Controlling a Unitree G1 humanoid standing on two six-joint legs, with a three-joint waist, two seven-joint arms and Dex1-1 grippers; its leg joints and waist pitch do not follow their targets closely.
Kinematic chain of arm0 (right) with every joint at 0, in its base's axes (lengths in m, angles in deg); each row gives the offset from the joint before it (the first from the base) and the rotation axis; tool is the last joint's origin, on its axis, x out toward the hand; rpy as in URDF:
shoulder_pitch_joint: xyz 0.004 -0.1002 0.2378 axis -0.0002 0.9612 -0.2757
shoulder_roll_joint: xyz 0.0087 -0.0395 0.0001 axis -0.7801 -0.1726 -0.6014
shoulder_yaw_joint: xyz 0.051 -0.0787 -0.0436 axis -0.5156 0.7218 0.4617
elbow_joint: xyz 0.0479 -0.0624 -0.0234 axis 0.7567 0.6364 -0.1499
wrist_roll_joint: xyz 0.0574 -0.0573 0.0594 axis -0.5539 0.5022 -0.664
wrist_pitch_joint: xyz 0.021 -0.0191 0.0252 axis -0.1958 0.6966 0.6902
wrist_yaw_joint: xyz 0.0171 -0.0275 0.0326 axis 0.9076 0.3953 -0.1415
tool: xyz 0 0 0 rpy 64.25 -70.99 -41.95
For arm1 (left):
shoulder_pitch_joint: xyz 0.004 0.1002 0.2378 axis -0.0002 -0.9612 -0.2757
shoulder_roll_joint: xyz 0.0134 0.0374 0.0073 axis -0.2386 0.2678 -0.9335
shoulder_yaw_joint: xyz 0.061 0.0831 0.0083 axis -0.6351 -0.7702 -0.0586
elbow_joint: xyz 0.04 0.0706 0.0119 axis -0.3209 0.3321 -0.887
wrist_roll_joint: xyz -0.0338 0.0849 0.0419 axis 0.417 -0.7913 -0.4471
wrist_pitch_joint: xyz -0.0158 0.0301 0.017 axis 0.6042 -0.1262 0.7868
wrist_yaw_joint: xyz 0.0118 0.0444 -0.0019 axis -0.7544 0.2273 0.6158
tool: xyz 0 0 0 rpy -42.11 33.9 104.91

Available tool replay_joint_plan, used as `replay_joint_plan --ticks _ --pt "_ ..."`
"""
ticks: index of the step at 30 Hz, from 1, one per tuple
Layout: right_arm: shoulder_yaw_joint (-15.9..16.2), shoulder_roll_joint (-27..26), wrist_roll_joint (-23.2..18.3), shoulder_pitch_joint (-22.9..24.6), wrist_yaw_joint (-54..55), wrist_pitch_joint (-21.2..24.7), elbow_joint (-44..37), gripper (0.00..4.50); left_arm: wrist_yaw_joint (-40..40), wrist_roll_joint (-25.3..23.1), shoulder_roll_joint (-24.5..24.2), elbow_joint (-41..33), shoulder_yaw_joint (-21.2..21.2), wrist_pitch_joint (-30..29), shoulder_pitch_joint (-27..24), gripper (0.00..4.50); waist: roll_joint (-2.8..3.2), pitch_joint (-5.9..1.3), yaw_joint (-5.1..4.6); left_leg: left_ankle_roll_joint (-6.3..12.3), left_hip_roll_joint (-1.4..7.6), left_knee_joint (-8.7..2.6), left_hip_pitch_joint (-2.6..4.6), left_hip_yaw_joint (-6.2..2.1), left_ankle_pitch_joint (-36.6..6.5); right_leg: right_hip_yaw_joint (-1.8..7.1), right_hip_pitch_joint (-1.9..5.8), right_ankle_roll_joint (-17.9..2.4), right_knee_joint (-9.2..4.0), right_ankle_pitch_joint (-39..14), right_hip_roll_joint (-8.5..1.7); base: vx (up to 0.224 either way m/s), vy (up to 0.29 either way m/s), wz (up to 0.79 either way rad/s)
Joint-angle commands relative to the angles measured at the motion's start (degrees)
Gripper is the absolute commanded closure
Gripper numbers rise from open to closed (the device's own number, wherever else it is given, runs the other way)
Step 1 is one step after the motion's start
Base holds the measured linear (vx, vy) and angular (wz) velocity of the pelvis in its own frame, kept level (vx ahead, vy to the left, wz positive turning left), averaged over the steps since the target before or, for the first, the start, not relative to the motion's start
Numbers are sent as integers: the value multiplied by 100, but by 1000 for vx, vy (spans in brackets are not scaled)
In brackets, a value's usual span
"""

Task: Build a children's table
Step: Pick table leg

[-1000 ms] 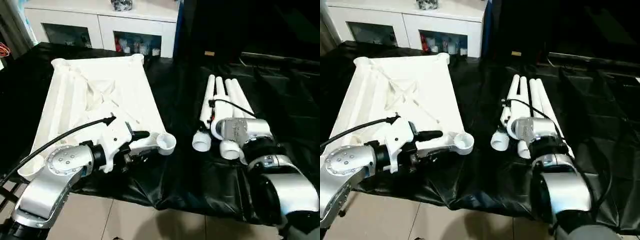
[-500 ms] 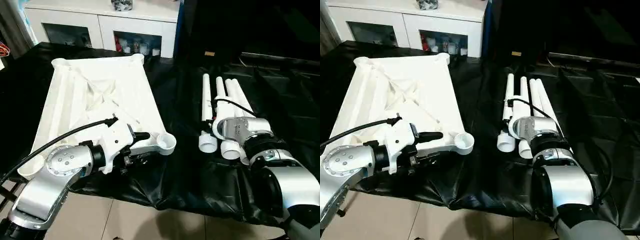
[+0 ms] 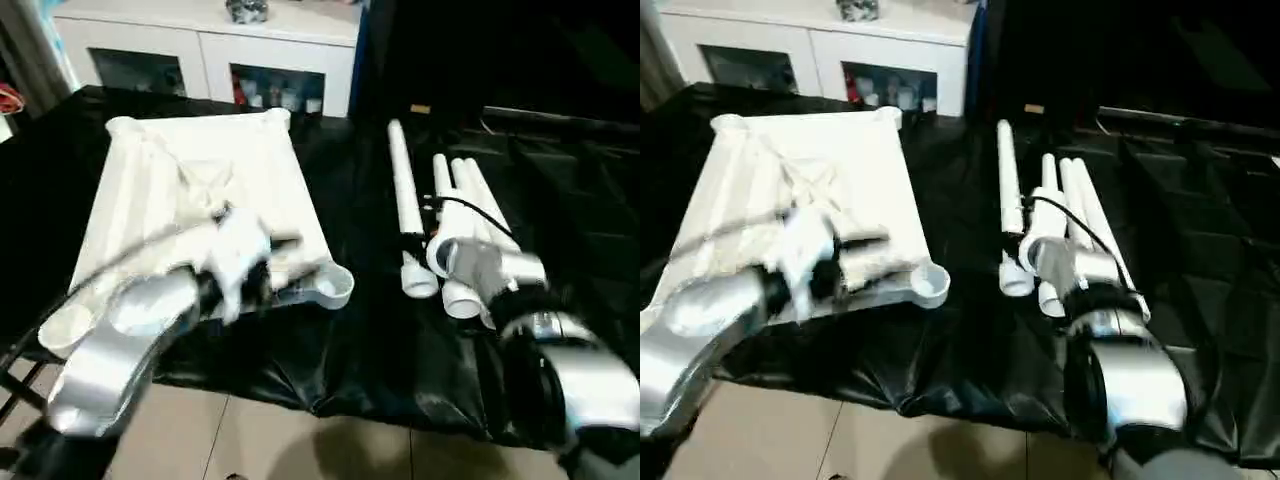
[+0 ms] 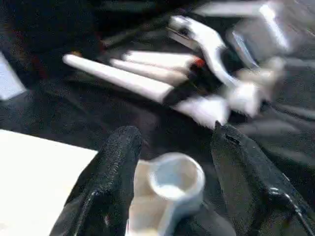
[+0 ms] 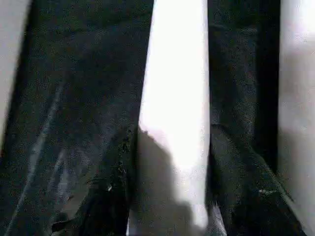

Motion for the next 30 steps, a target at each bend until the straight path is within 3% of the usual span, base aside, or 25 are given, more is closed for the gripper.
replay_joint_plan --ticks 1,2,3,4,5,8,10,16,19,23,27,28,30 --pt "-79 -32 -301 97 -519 -91 -502 262 343 141 207 329 157 -188 253 185 67 -405 29 25 256 -317 130 -55 -291 245 252 -1491 -320 1154 -431 0 0 0" --pt "-62 -46 -426 214 -825 -34 -757 262 466 227 382 503 238 -268 413 185 91 -412 42 79 251 -312 118 -64 -217 245 262 -1500 -309 1280 -436 0 0 0" --pt "-43 -55 -495 281 -1005 3 -906 262 522 286 479 603 286 -314 507 185 66 -411 37 154 237 -306 112 -55 -184 243 271 -1484 -330 1423 -410 0 0 0" --pt "-6 -70 -645 443 -1333 47 -1254 262 612 415 657 752 364 -433 668 185 120 -429 48 167 259 -293 119 -75 -119 242 271 -1516 -293 1541 -429 0 0 0" --pt "46 -89 -853 674 -1744 56 -1731 262 735 575 890 926 470 -558 874 185 81 -435 61 250 252 -287 112 -66 -32 239 283 -1544 -298 1723 -423 0 0 0" --pt "143 -87 -1252 1049 -2419 185 -2570 263 965 860 1277 1241 684 -748 1248 185 86 -439 116 421 263 -278 115 -74 -10 237 292 -1605 -306 1923 -439 0 0 0" --pt "211 -52 -1506 1261 -2796 326 -3079 263 1068 982 1473 1464 820 -913 1490 185 100 -439 133 446 267 -281 113 -90 -35 228 300 -1625 -307 1880 -443 0 0 0" --pt "378 58 -2136 1740 -3581 892 -4279 263 1144 1525 1854 1938 1169 -1291 2064 185 38 -419 176 485 276 -292 113 -96 -104 232 301 -1665 -351 1461 -467 0 0 0" --pt "498 97 -2400 1974 -3878 1127 -4742 263 1208 1543 1957 2095 1193 -1306 2218 185 61 -408 206 497 288 -299 114 -107 -127 229 288 -1647 -364 1303 -481 0 0 0" --pt "574 139 -2500 2075 -4023 1235 -4924 264 1202 1702 2055 2040 1267 -1406 2223 185 44 -400 237 434 281 -301 108 -99 -103 232 282 -1642 -372 1248 -480 0 0 0" --pt "662 171 -2347 2106 -3918 1195 -4948 264 1189 1860 2112 1862 1292 -1476 2217 185 31 -392 234 424 278 -311 98 -105 -114 228 284 -1593 -385 1130 -488 0 0 0" --pt "688 172 -2317 2112 -3895 1190 -4973 264 1220 1863 2115 1858 1297 -1497 2228 214 35 -393 235 417 278 -310 98 -106 -116 228 285 -1582 -385 1112 -486 0 0 0" --pt "833 200 -2296 2153 -3838 1251 -5144 264 1388 1870 2138 1844 1309 -1611 2276 221 30 -398 237 411 281 -307 103 -106 -64 230 281 -1568 -379 1159 -488 0 0 0"
